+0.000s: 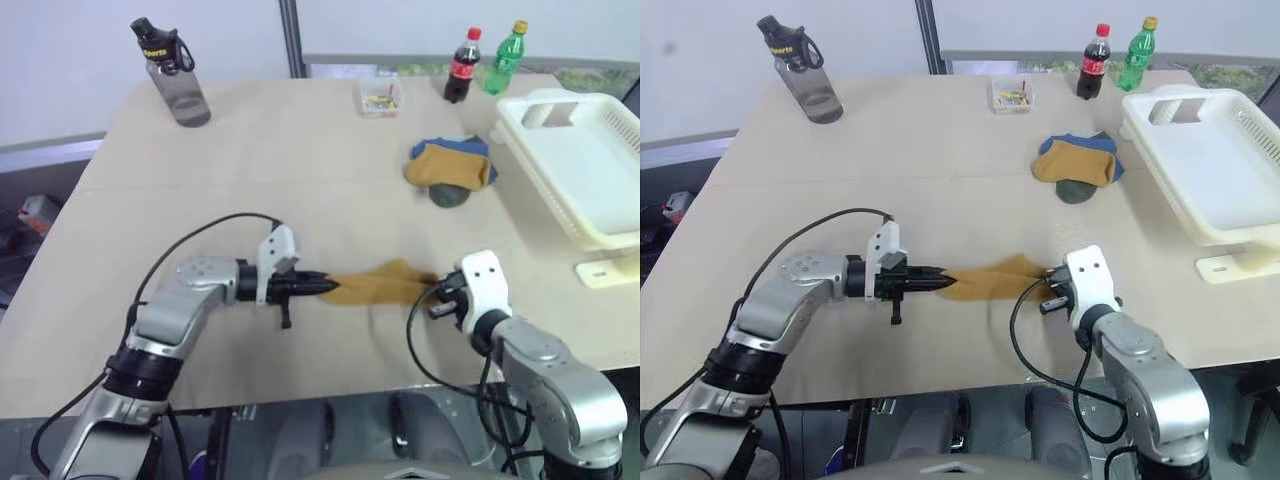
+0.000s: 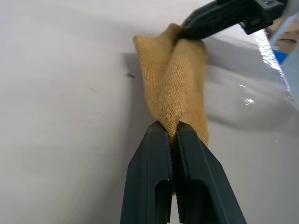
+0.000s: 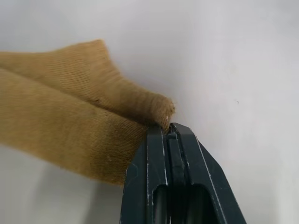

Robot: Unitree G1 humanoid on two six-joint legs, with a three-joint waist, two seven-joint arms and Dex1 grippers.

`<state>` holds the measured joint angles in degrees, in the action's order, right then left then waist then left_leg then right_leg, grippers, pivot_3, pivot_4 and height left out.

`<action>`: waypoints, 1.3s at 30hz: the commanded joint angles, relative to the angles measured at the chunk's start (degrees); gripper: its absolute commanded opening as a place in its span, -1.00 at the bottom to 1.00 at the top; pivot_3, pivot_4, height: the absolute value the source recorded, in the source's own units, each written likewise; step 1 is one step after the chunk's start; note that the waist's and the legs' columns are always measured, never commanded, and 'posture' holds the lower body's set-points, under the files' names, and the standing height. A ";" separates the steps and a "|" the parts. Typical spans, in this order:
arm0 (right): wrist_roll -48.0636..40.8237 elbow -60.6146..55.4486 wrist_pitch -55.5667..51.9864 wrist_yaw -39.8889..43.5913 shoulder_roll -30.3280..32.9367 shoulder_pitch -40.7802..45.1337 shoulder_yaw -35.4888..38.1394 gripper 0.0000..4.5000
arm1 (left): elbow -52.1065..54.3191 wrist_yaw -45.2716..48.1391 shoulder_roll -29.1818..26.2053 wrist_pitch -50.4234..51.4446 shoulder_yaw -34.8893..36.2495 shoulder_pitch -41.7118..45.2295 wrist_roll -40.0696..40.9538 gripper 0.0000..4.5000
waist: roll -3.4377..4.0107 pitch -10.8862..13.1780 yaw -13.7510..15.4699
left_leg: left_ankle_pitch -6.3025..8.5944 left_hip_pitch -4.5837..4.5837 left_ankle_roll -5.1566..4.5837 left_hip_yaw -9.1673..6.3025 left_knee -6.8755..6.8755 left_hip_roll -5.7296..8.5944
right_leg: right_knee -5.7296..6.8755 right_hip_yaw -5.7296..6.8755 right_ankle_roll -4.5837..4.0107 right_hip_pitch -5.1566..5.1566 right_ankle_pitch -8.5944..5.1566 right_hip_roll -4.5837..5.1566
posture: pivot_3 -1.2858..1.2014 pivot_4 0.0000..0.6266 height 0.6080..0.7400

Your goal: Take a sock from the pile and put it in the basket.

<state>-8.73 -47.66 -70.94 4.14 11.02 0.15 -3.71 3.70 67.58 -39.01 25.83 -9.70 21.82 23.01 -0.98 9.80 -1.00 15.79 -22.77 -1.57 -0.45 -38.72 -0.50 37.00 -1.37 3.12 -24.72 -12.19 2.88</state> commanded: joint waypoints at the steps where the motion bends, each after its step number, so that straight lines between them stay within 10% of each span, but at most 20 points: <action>1: 2.72 -3.35 1.42 -4.14 -1.79 -2.05 0.20 -1.00 | -1.68 1.61 -0.90 -3.08 -0.43 1.36 -2.25 -0.98 | 0.00 0.00 0.04 | 0.00 0.00 0.00 -0.01 0.00 0.00 | -0.02 0.00 0.00 0.00 0.00 0.00 | 0.03 -0.52 1.00; 5: 3.10 -3.54 1.89 -4.42 -1.76 -4.35 -0.40 -1.00 | -3.39 1.86 0.57 -4.87 -2.25 2.43 -4.37 -0.98 | -0.01 -0.01 0.12 | 0.00 0.00 0.00 -0.01 0.00 0.00 | -0.03 0.02 0.00 0.01 0.00 -0.01 | 0.03 -0.52 1.00; 9: 0.93 -4.62 1.90 -1.88 -1.26 -4.87 0.77 -1.00 | -2.01 4.58 0.49 -0.69 -3.57 2.74 -2.34 -0.36 | -0.04 -0.03 0.16 | 0.00 -0.01 -0.01 -0.02 -0.01 0.00 | -0.04 0.02 0.01 0.02 0.00 0.00 | 0.03 -0.52 1.00; 13: -1.36 -6.10 2.00 0.81 -0.87 -3.97 0.71 -0.39 | -0.71 2.44 1.96 -0.69 -1.60 1.89 -1.44 0.37 | -0.03 -0.02 0.07 | 0.01 0.00 -0.01 -0.03 -0.01 -0.02 | -0.03 0.02 0.01 0.02 0.00 -0.01 | 0.03 -0.52 1.00; 15: -2.45 -7.60 1.50 2.23 -0.02 -4.11 1.11 -0.04 | 0.36 1.36 2.25 -0.43 0.43 1.04 -0.19 0.37 | -0.03 -0.02 0.06 | 0.01 -0.01 -0.01 -0.04 -0.01 -0.02 | -0.03 0.02 0.01 0.02 0.00 -0.01 | 0.03 -0.52 1.00; 28: -6.97 3.42 8.77 15.10 13.62 2.01 6.17 -0.04 | 5.38 -10.91 6.97 4.05 -3.44 -2.33 -5.32 0.37 | -0.06 -0.04 0.23 | 0.01 0.04 -0.02 -0.04 -0.17 -0.02 | -0.04 0.07 0.01 0.18 0.00 -0.01 | 0.03 -0.52 1.00; 32: -7.36 13.10 13.32 20.31 18.55 3.57 4.76 0.02 | 6.35 -13.74 8.33 6.07 -5.00 -3.37 -6.41 -0.21 | -0.06 -0.04 0.17 | 0.01 0.04 -0.03 0.00 -0.17 -0.02 | -0.04 0.06 0.01 0.17 0.00 -0.01 | 0.03 -0.52 1.00; 35: -6.83 16.93 16.30 22.04 20.56 3.94 3.75 -0.45 | 5.91 -13.96 8.66 4.95 -5.49 -3.42 -7.07 -0.92 | -0.06 -0.07 0.19 | 0.01 0.06 -0.03 -0.01 -0.17 -0.03 | -0.02 0.07 0.01 0.19 0.00 -0.02 | 0.03 -0.52 1.00; 39: -7.56 12.45 13.38 18.72 18.35 3.43 5.57 -0.98 | -1.09 -7.38 7.04 -4.26 -6.22 0.31 -8.76 -1.00 | -0.07 -0.07 0.40 | 0.02 0.08 -0.03 -0.01 -0.33 -0.02 | -0.02 0.12 0.02 0.31 0.01 -0.01 | 0.03 -0.52 1.00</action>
<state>-16.40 -32.41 -55.74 25.24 30.39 4.01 0.37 5.18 56.44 -30.73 26.21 -16.03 20.20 15.05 -1.05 9.72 -0.60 15.81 -22.70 -1.60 -0.46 -39.10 -0.52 36.98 -1.21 3.14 -24.37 -12.18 2.87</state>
